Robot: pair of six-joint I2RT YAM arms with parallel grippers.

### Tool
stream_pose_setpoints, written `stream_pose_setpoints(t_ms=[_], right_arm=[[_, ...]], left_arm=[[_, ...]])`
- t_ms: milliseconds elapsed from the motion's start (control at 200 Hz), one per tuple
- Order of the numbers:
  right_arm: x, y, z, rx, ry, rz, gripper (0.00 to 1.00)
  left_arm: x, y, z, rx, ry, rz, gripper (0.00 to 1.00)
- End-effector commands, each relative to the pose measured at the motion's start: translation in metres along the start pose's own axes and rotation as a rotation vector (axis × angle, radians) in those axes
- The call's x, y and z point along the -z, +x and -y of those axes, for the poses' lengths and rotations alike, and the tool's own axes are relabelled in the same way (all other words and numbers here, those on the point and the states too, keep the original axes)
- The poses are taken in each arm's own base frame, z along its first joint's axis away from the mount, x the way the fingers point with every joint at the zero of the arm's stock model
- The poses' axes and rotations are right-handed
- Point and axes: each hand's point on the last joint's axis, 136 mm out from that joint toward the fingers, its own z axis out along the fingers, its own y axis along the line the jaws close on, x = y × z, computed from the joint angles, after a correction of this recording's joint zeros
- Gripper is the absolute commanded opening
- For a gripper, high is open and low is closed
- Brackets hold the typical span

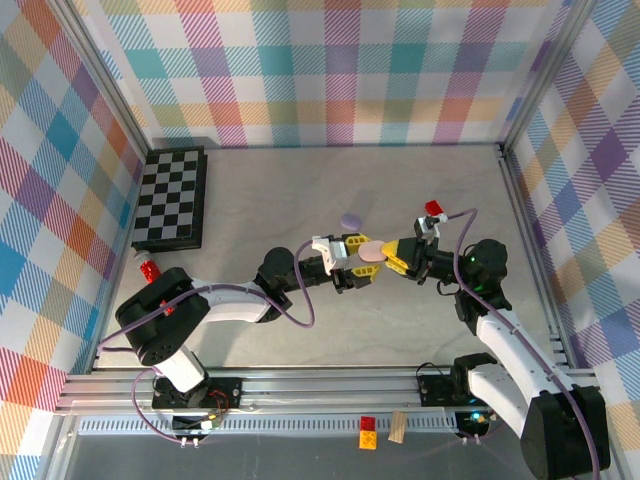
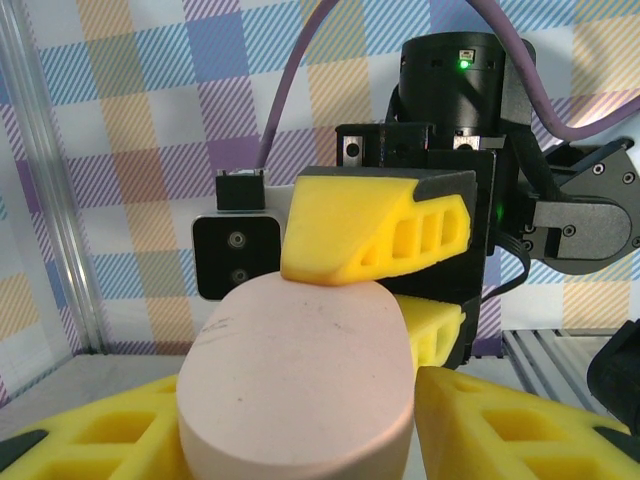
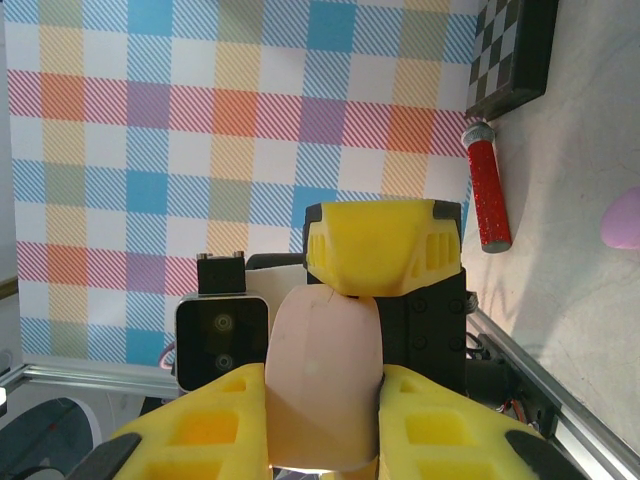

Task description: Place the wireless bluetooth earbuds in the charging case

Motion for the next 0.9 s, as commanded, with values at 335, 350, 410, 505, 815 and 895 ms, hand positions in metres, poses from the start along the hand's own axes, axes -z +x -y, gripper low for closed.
stream_pose_setpoints(t_ms=[335,350,410,505,815,895], right_arm=[[-0.0001,-0.0024,-0.0168,0.07,-0.026,0.013,0.12],[-0.0002,-0.0024,-0.0164,0.069,-0.025,0.013,0.12],[0.0001,-0.0022,-0.0152,0.067,-0.022,0.013,0.12],[0.0001,-0.0028,-0.0136,0.064,-0.02,0.017,0.12],[-0.0003,-0.0033,-0.0142,0.066,-0.017,0.018,0.12],[-0.0003,-0.0032,-0.0121,0.063,-0.012,0.017,0.12]], left_arm=[[-0.0033,-0.0098,-0.0011,-0.023,0.025,0.041,0.51],[-0.0031,-0.0095,-0.0009,-0.023,0.026,0.04,0.51],[-0.0028,-0.0099,-0.0011,-0.023,0.025,0.041,0.51],[-0.0029,-0.0088,-0.0013,-0.022,0.025,0.039,0.51],[-0.0039,-0.0097,-0.0001,-0.017,0.037,0.041,0.5],[-0.0036,-0.0124,0.0006,-0.016,0.042,0.046,0.49]])
